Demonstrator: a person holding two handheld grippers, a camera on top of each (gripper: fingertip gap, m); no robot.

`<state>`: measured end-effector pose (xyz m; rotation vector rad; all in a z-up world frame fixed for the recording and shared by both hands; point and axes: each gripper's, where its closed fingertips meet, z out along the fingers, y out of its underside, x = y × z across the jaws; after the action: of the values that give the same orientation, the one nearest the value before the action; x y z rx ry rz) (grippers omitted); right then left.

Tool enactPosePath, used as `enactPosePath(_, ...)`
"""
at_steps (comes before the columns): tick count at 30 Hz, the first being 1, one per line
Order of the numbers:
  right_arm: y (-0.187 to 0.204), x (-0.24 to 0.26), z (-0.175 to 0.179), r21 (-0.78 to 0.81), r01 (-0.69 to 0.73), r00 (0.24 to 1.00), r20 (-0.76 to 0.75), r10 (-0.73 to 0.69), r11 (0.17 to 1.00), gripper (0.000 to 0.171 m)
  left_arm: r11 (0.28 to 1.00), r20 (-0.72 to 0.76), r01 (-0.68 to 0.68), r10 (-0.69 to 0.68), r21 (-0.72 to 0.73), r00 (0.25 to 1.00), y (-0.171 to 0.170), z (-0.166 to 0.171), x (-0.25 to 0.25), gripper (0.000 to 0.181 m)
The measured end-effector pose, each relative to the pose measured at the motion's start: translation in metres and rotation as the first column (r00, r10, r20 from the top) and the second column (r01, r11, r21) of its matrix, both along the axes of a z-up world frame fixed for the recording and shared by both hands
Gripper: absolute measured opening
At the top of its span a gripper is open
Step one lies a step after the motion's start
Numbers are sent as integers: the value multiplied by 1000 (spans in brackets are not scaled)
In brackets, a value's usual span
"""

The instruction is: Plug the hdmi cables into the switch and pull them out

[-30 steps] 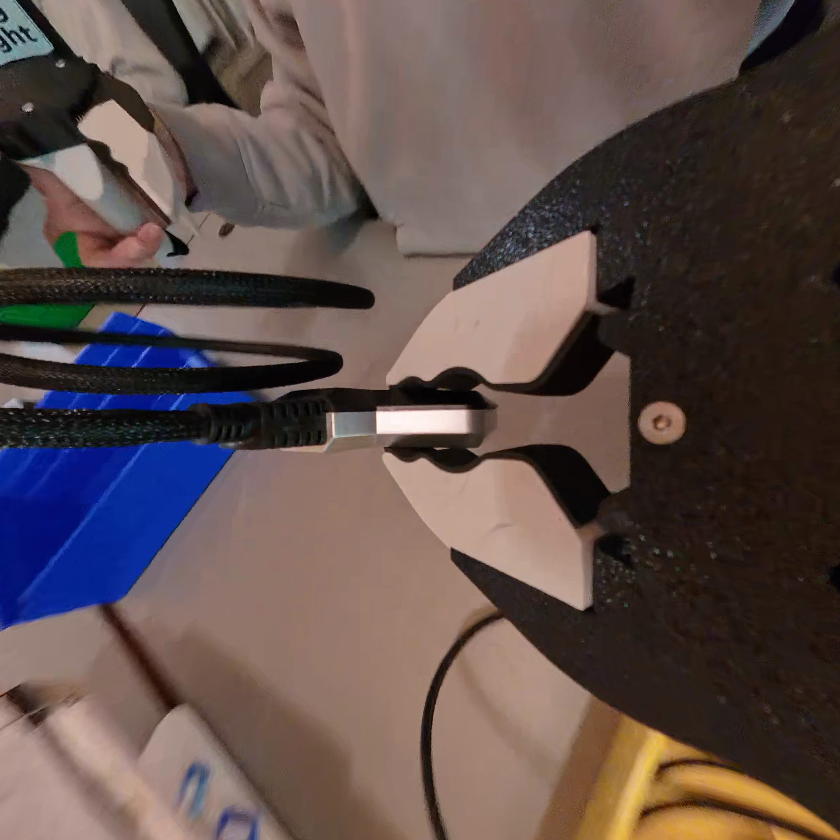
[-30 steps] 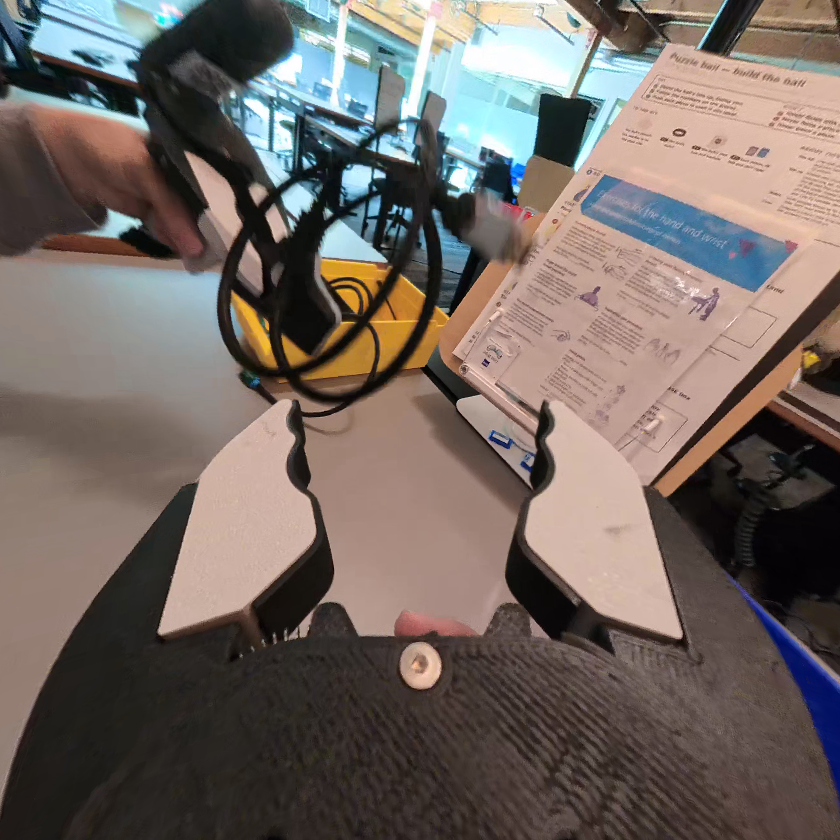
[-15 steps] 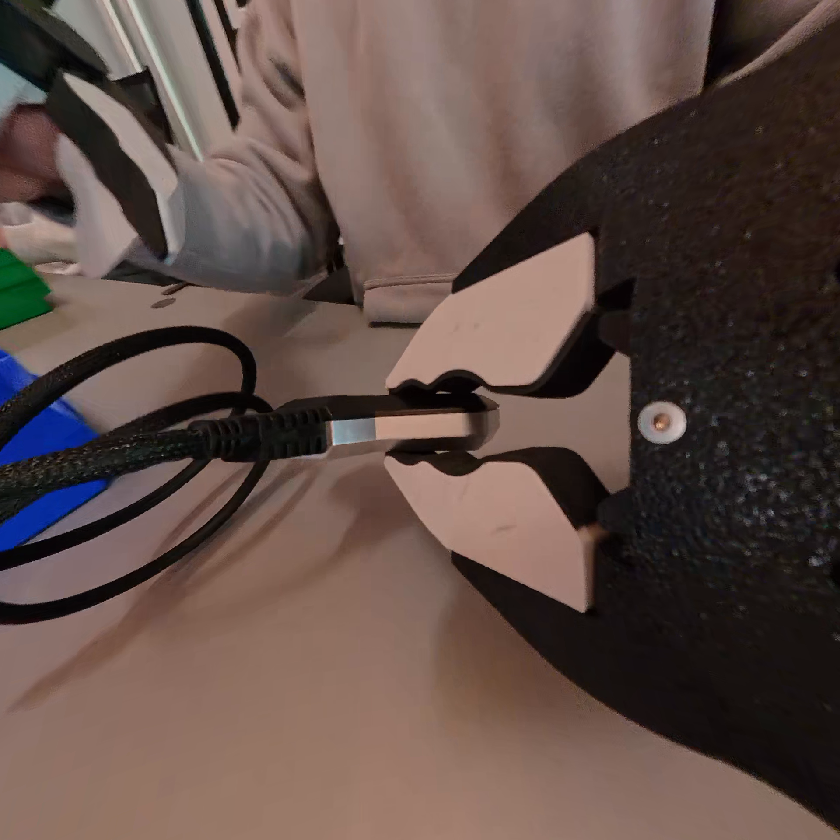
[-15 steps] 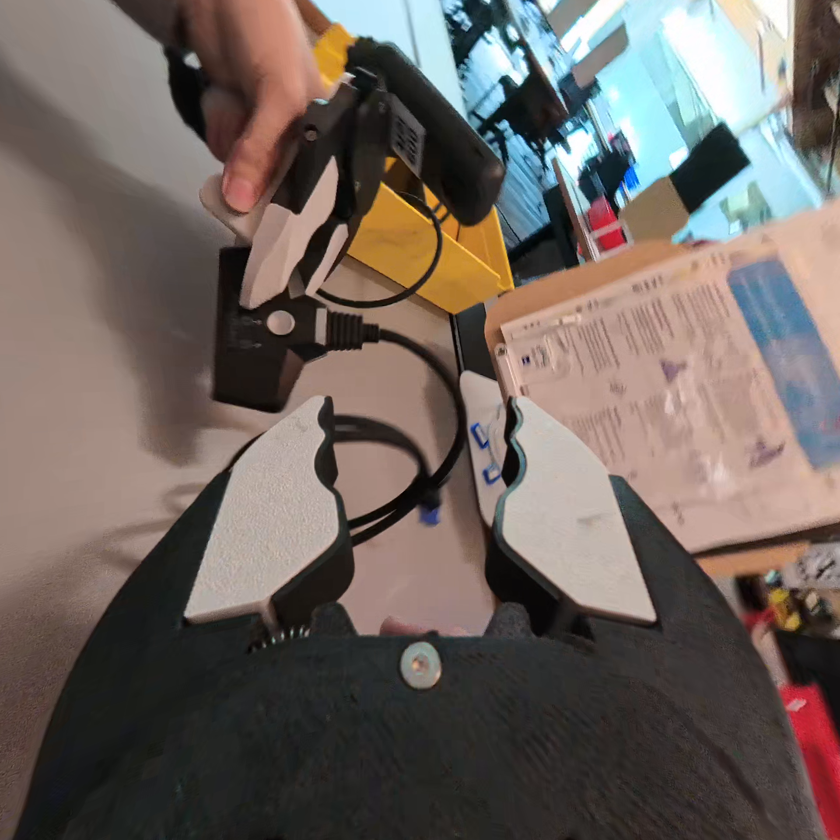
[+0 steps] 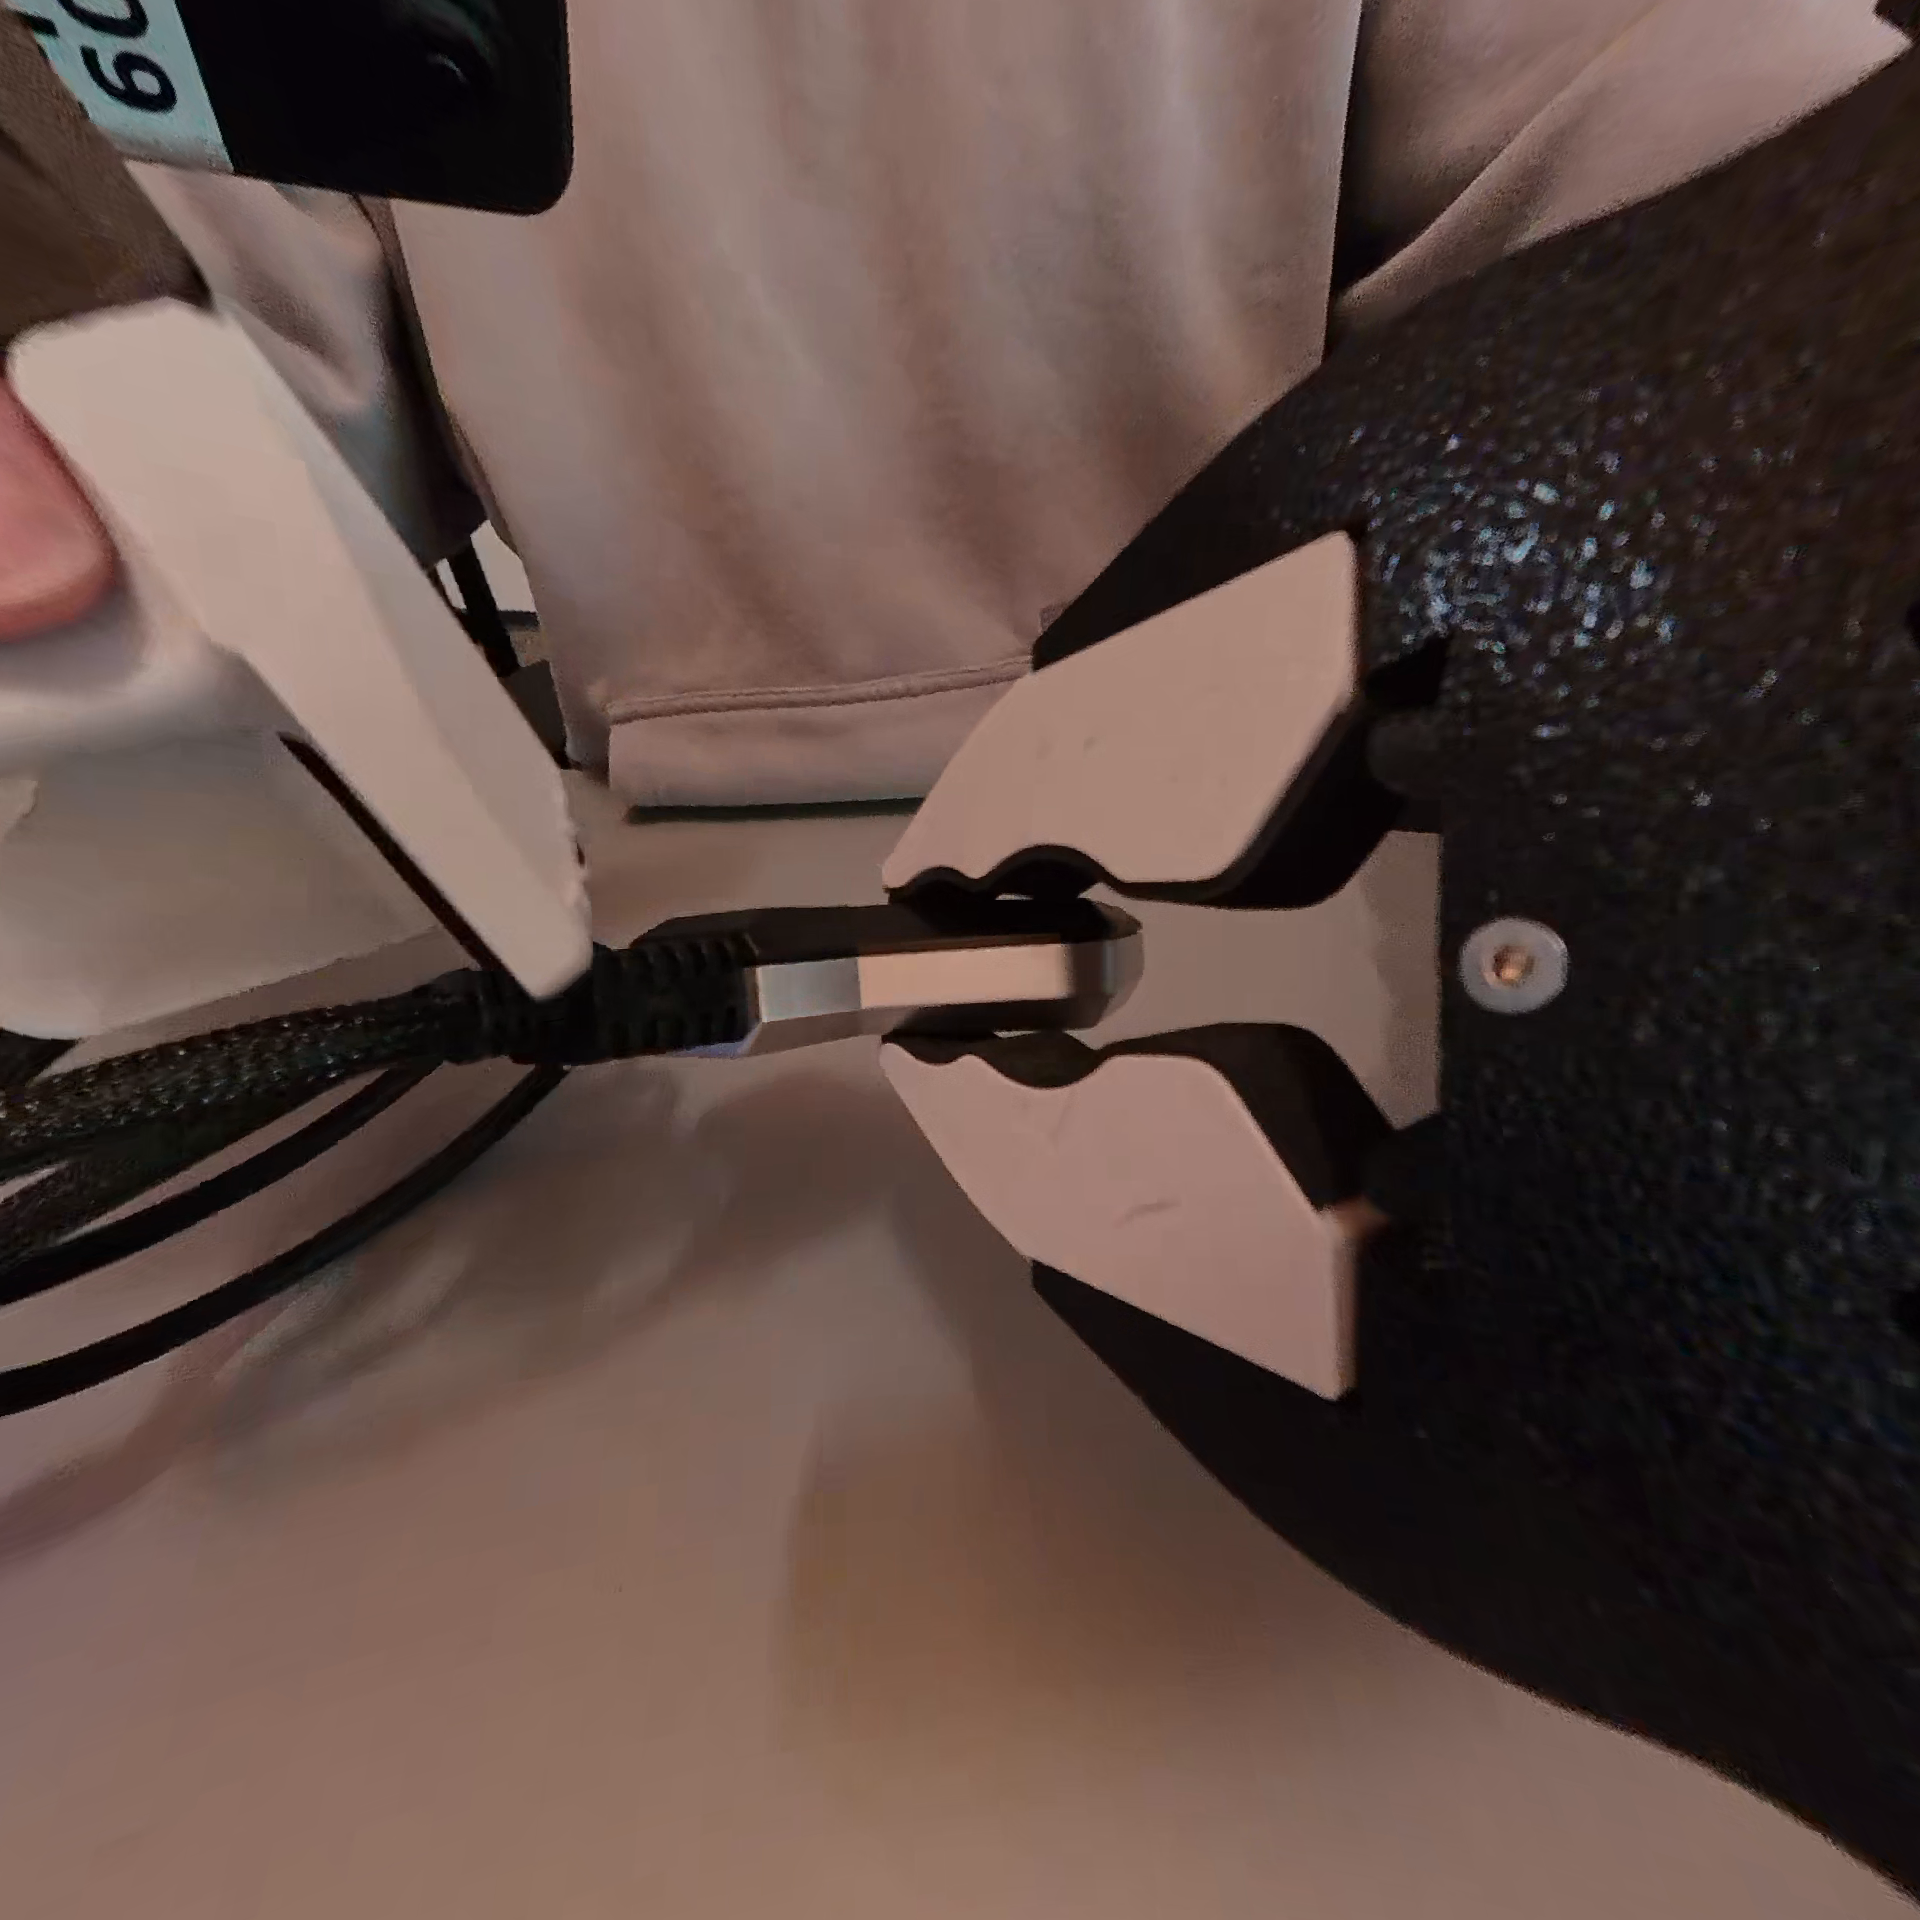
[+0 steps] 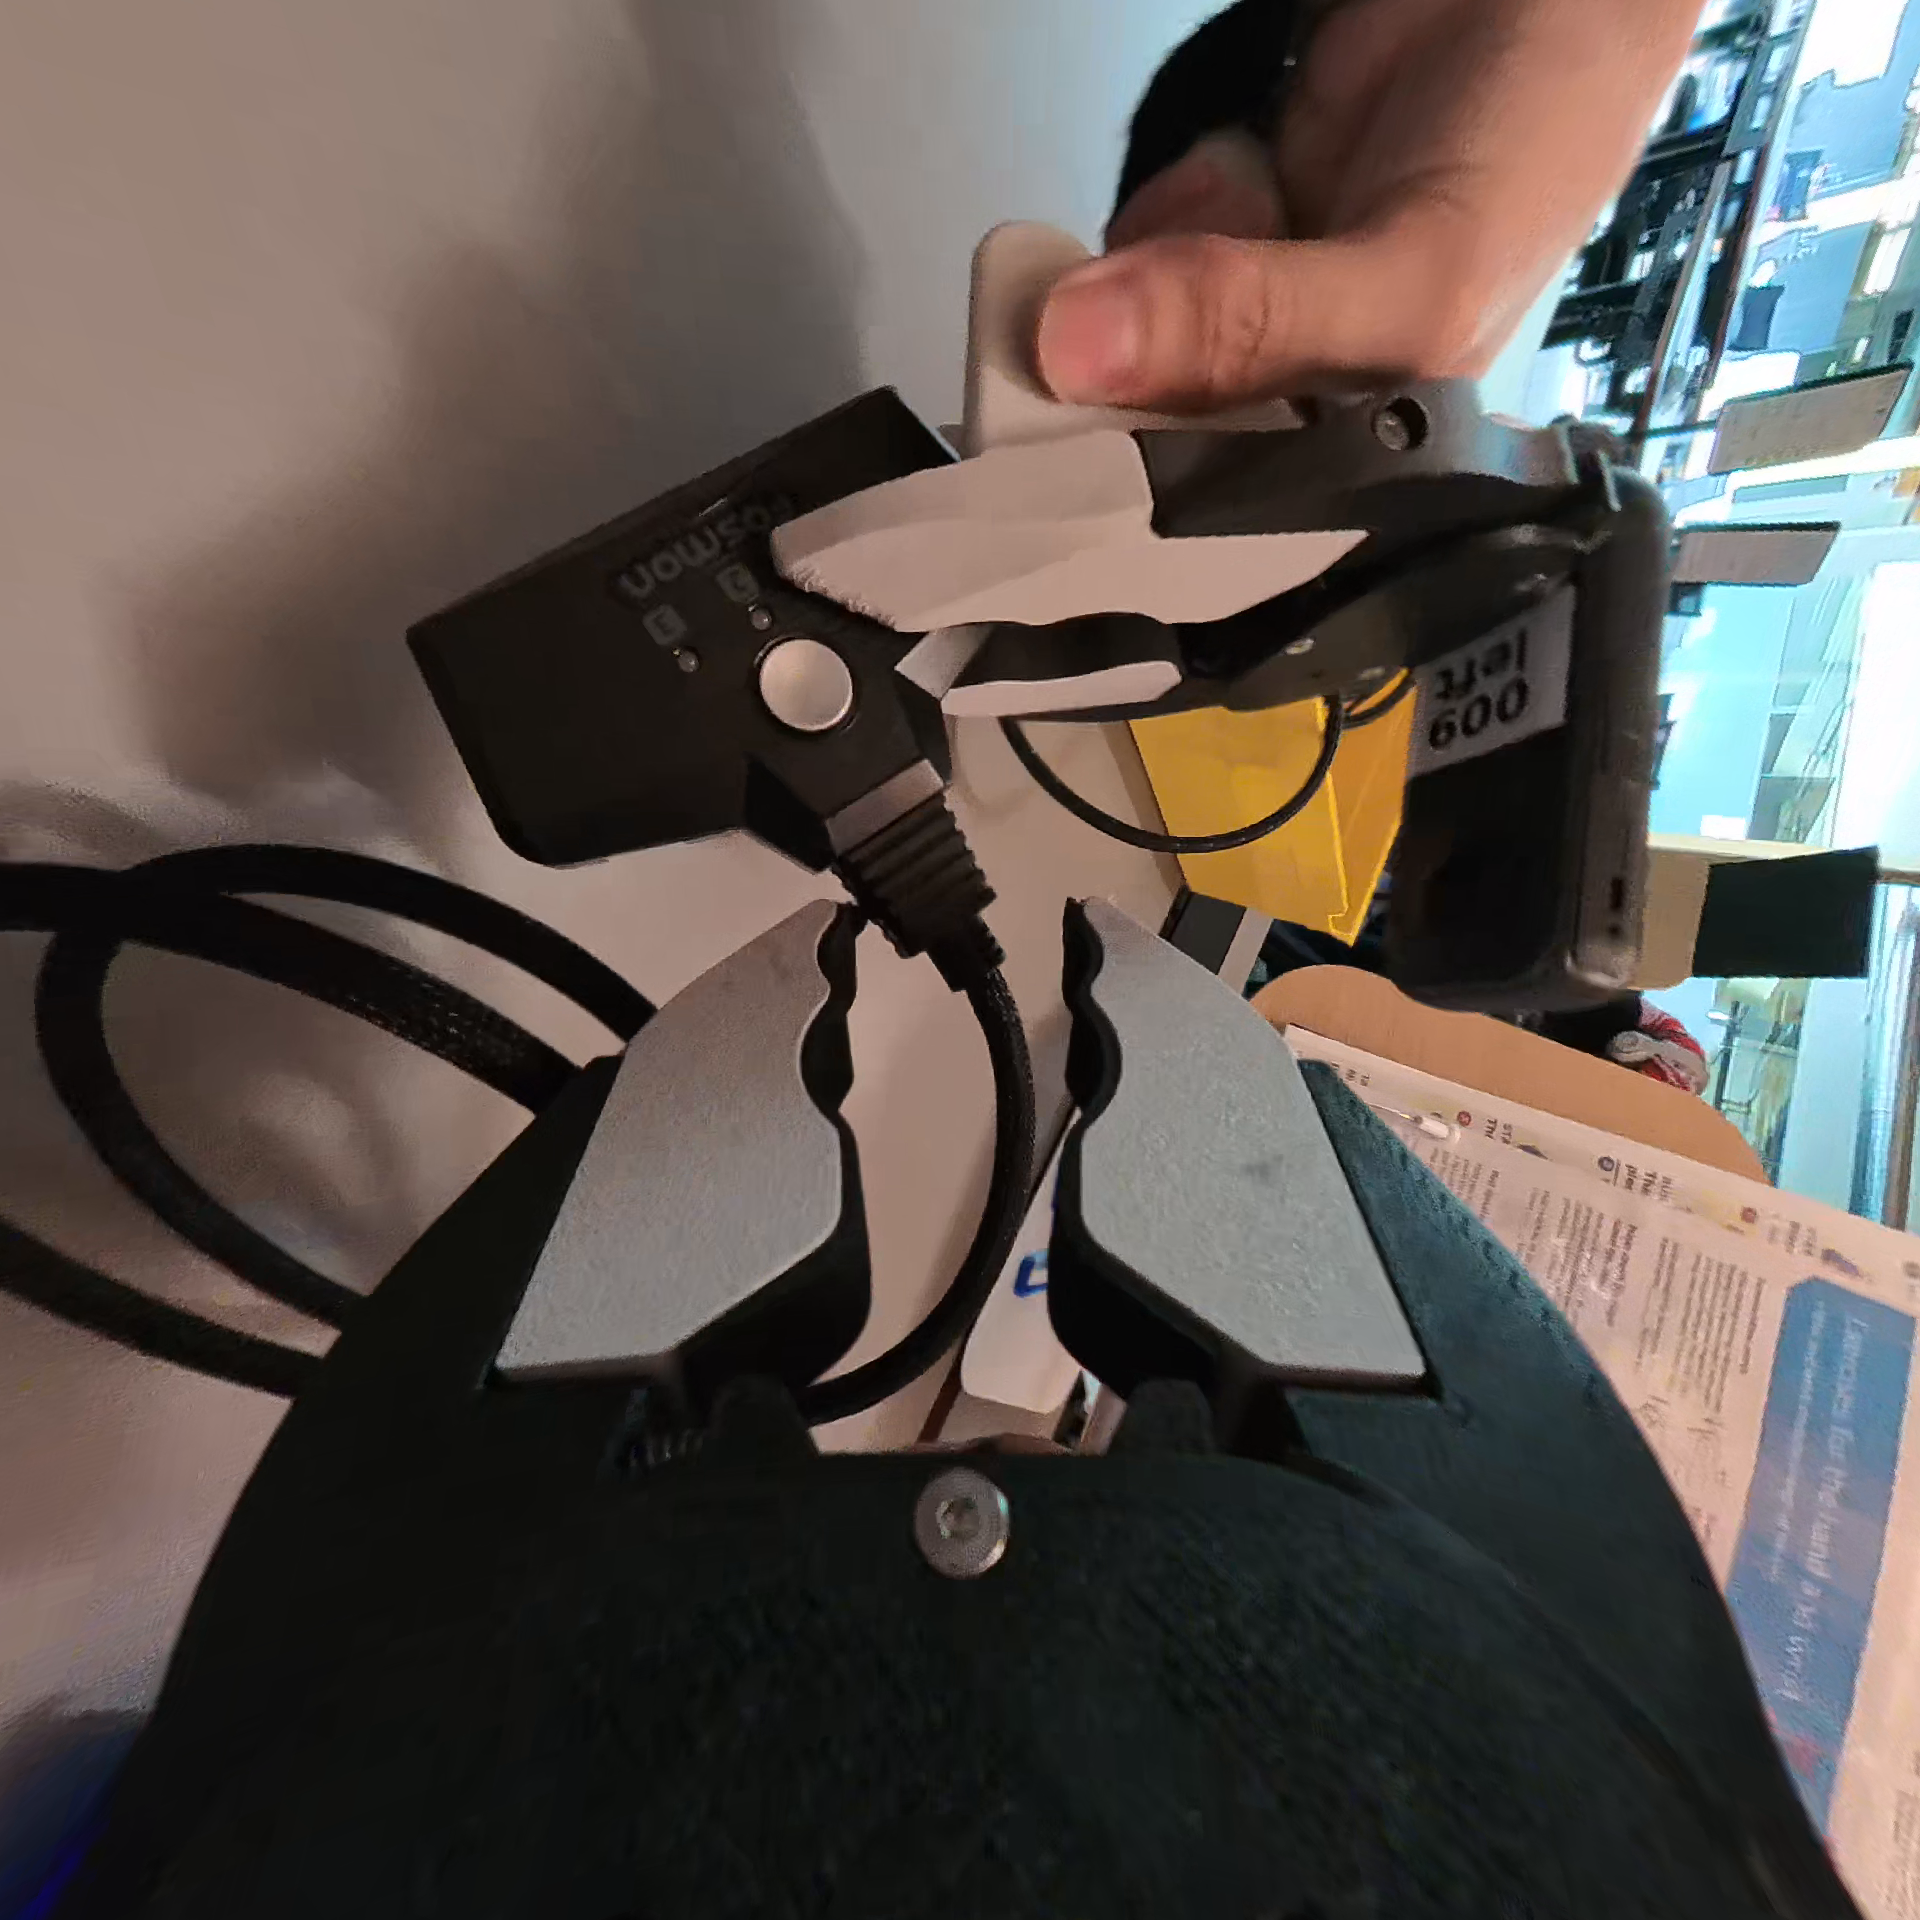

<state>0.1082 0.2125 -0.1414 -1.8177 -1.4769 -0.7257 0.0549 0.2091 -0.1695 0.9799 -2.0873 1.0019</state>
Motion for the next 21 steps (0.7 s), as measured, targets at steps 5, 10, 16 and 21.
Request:
enactPosePath(5, -8, -6, -11, -71, 6, 1000, -7, -7, 997, 30, 998, -10, 63, -63, 10, 998, -3, -1, -3, 21)
enactPosePath(10, -7, -8, -16, -76, -3, 997, 82, 10, 997, 30, 993, -7, 115, -115, 20, 993, -6, 0, -7, 21)
enactPosePath(16, -10, -10, -18, -108, 130, 990, -47, -135, 986, 27, 995, 81, 101, -99, -16, 992, -2, 7, -1, 26)
enactPosePath(21, -19, 34, -8, -130, 483, 801, -334, -497, 866, 24, 921, 606, -390, 306, 7, 734, 42, 53, 72, 48)
